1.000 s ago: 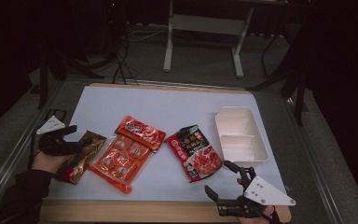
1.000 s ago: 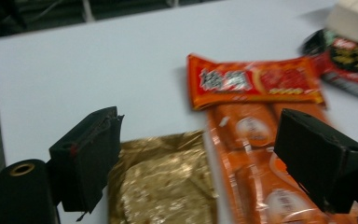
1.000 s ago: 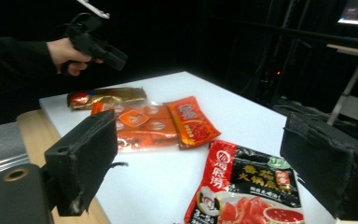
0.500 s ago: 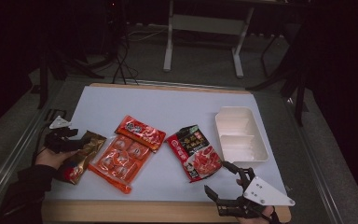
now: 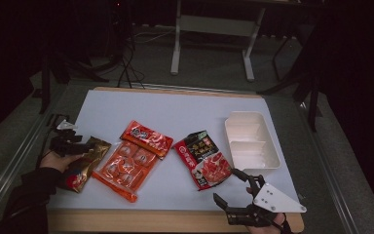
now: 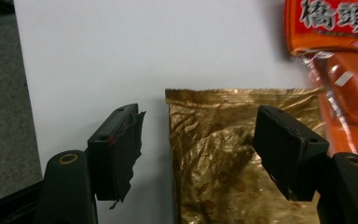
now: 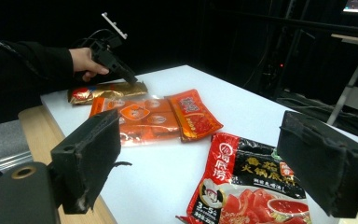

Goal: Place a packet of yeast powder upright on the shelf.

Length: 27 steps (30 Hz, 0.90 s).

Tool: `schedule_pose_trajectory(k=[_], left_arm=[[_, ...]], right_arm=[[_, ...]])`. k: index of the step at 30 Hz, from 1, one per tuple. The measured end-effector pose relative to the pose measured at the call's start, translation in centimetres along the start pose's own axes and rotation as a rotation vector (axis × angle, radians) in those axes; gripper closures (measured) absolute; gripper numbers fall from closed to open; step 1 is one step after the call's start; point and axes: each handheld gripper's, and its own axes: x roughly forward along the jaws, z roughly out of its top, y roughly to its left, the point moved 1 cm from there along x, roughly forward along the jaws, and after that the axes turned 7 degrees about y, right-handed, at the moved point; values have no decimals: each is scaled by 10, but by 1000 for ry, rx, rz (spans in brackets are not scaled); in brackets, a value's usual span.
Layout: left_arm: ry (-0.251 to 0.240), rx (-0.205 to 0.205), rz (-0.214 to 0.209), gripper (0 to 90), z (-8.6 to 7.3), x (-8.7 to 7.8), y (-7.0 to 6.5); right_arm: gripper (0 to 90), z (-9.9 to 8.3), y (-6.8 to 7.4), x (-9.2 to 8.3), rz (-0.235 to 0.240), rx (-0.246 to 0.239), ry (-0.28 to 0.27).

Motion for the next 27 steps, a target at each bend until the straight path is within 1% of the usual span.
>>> schedule_pose_trajectory(k=[1, 2, 4, 6, 7, 8, 9, 11, 12, 14, 15, 16, 19, 21, 22, 23, 25, 26, 27], left_arm=[[7, 1, 0, 321, 0, 2, 1], [6, -3, -5, 322, 0, 3, 1], [19, -11, -13, 330, -1, 5, 2], [19, -11, -13, 330, -1, 5, 2], [39, -36, -28, 330, 0, 7, 3], [45, -44, -36, 341, -1, 8, 3], [55, -41, -41, 352, -1, 9, 3], [85, -53, -70, 364, -1, 11, 1], [89, -51, -71, 365, 0, 11, 0], [112, -46, -76, 407, 2, 11, -2], [122, -38, -86, 449, 3, 11, -4], [135, -22, -74, 482, 5, 11, -7], [169, -7, -55, 499, 9, 11, -13], [170, -5, -43, 505, 10, 12, -15], [166, 5, -31, 527, 10, 11, -16], [153, 11, -16, 583, 10, 11, -17], [140, 18, 9, 650, 10, 10, -18], [134, 23, 22, 738, 10, 10, -18], [128, 29, 34, 783, 10, 11, -19]], right_arm=[[134, 0, 0, 0, 0, 3, 3], [135, 0, 0, 0, -1, 3, 4], [134, 0, 0, 0, 0, 3, 5], [134, 0, 0, 1, 0, 0, 5], [134, 0, 0, 1, 0, 0, 5], [135, 0, 1, 1, 0, 0, 8], [134, 0, 1, 1, 1, -1, 10], [135, -1, 1, 1, 1, -6, 11], [135, 0, 1, 1, 1, -3, 13], [135, 0, 1, 2, 2, -2, 13], [136, 0, 1, 2, 3, -3, 13], [136, 0, 1, 2, 3, -6, 14], [137, 0, 2, 2, 3, -9, 15], [137, 0, 2, 2, 4, -9, 16], [137, -1, 2, 2, 4, -8, 18], [137, -1, 2, 2, 4, -7, 19], [138, -1, 2, 2, 3, -7, 18], [138, -1, 2, 2, 2, -7, 18], [138, -1, 2, 2, 2, -7, 19]])
